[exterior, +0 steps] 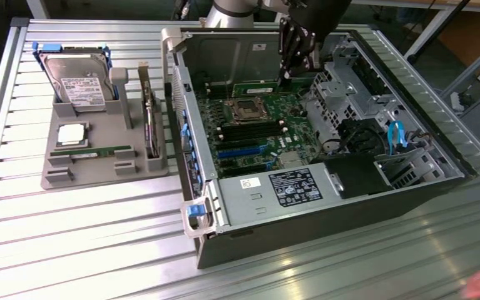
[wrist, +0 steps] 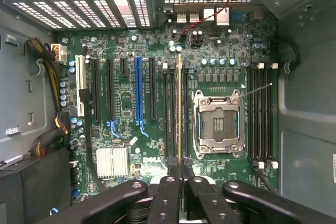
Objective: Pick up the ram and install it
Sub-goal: 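Insert the ram into the slot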
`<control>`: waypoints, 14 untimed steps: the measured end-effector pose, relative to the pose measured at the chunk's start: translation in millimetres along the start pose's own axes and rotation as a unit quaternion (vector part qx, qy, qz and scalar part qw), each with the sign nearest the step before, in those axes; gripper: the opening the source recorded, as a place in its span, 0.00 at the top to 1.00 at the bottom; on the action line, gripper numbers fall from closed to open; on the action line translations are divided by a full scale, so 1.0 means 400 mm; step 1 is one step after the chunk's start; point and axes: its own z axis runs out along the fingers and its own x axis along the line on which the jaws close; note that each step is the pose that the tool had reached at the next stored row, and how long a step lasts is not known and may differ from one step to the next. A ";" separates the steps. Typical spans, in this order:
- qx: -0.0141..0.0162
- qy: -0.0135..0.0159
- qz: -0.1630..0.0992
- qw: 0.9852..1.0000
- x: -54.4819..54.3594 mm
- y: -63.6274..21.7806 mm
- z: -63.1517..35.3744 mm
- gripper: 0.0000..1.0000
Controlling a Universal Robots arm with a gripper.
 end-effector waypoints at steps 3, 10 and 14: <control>0.000 0.000 0.000 1.000 0.000 0.000 0.000 0.89; 0.000 0.000 0.000 1.000 0.001 -0.001 0.033 0.89; 0.000 0.000 0.000 1.000 0.001 -0.002 0.055 0.89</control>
